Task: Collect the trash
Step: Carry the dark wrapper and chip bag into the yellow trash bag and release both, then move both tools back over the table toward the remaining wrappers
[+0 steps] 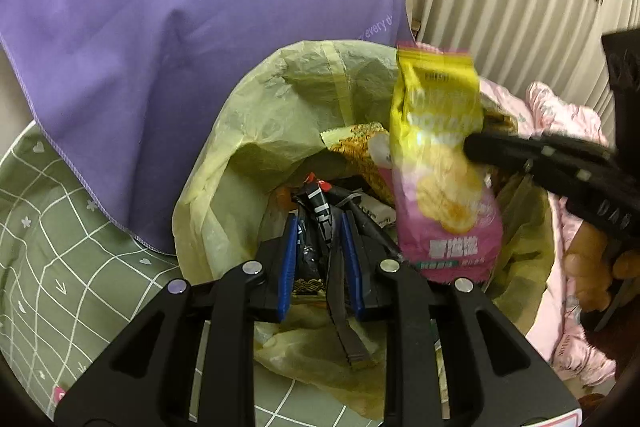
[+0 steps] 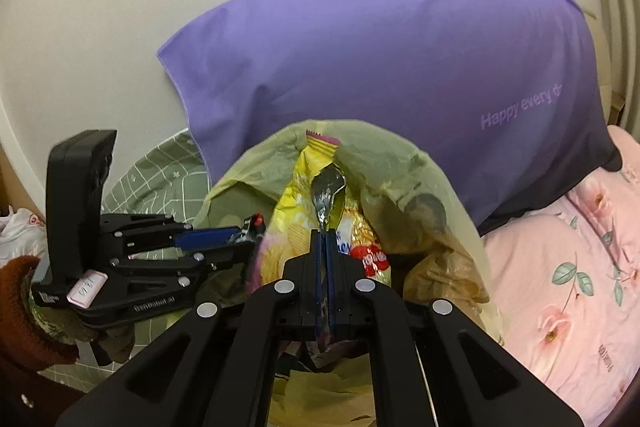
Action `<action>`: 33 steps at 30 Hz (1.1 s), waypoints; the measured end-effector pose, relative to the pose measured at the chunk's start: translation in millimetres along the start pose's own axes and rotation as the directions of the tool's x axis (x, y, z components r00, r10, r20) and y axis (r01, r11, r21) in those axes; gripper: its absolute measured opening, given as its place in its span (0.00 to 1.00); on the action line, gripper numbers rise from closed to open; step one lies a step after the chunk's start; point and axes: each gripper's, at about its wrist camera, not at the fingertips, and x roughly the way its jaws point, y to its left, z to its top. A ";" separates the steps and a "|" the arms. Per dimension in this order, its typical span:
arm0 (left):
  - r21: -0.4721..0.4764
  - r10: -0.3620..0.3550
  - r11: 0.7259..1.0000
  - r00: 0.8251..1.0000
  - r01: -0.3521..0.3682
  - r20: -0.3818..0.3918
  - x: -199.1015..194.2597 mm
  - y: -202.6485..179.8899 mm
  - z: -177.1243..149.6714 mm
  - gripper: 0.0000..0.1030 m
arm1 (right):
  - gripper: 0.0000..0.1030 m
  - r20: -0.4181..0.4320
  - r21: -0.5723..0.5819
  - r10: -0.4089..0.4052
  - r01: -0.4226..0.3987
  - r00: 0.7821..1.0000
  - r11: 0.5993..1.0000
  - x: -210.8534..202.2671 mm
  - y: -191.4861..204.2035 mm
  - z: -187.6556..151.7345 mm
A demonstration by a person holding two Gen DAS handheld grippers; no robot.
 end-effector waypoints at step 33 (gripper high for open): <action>-0.266 0.064 0.964 0.972 -0.002 0.224 -137.8 84.2 -66.1 0.56 | 0.28 0.113 -0.052 -0.090 0.097 0.989 0.994 -40.5 57.6 1.8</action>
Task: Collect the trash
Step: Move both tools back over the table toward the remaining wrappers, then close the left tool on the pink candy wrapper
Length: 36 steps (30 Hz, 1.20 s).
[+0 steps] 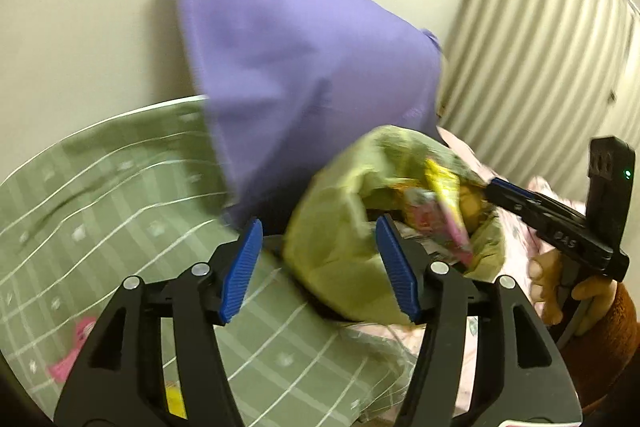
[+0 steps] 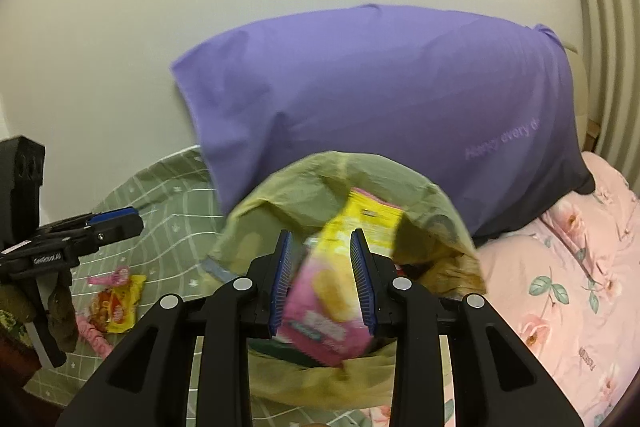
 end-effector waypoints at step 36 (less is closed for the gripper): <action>-0.242 0.271 0.913 0.931 -0.330 -0.246 -75.7 173.1 -148.9 0.57 | 0.36 -0.316 -0.189 0.323 -0.393 0.892 0.900 81.8 198.4 -80.5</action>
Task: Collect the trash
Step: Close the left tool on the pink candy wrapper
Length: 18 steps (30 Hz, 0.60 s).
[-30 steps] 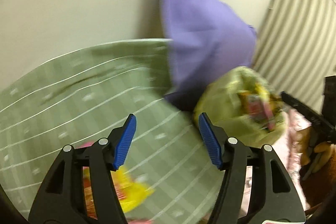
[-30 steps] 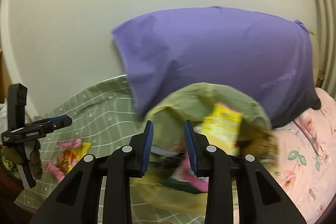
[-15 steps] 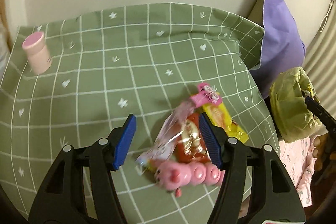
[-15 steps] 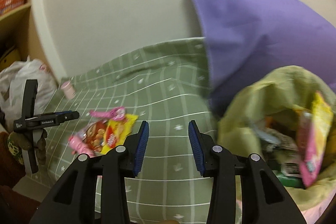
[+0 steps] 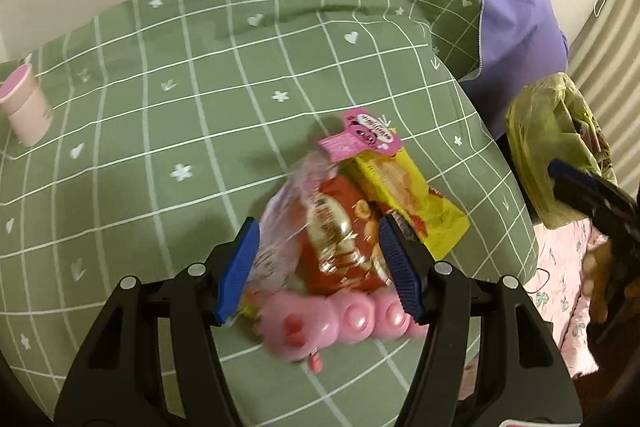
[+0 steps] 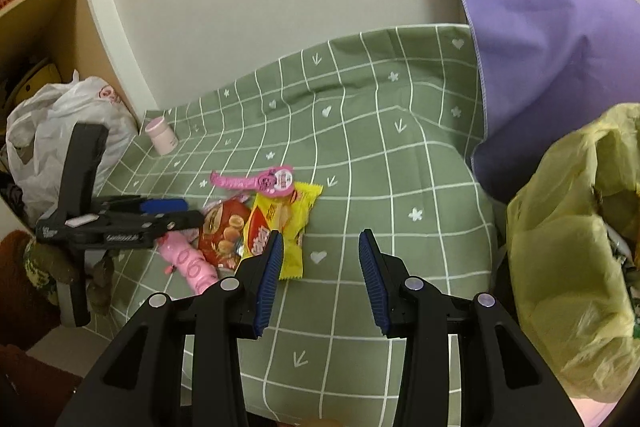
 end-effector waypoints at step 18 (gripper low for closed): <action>-0.160 0.122 0.980 0.992 -0.114 0.044 -3.0 45.0 13.6 0.33 | 0.36 -0.073 0.020 0.048 -0.047 0.996 0.999 29.8 3.1 -3.9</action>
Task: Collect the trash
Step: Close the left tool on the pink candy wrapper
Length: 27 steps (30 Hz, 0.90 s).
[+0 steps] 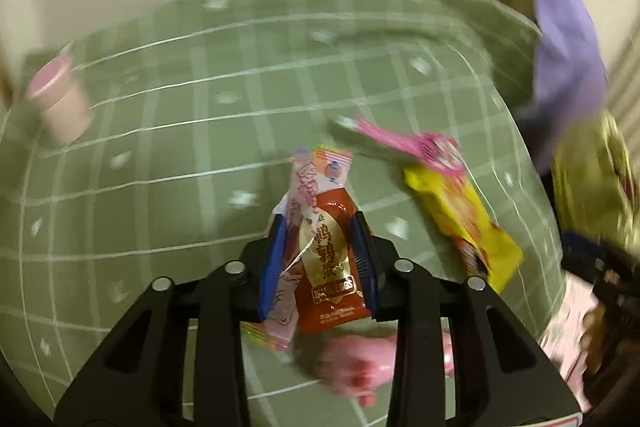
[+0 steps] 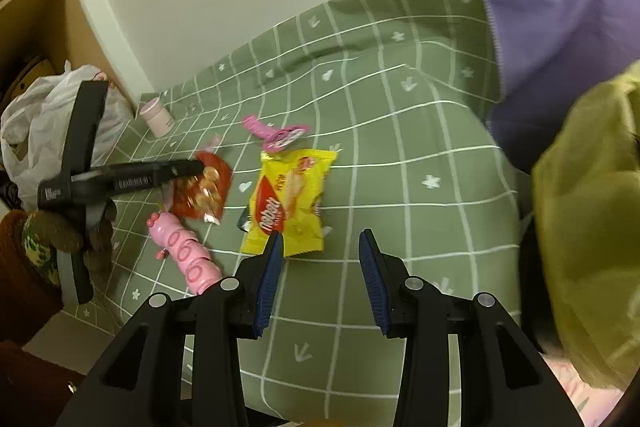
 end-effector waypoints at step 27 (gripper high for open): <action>-0.014 -0.013 1.000 1.000 0.013 0.006 -42.3 52.2 -39.3 0.56 | 0.40 -0.082 -0.171 -0.019 0.005 0.996 0.985 127.4 21.2 94.7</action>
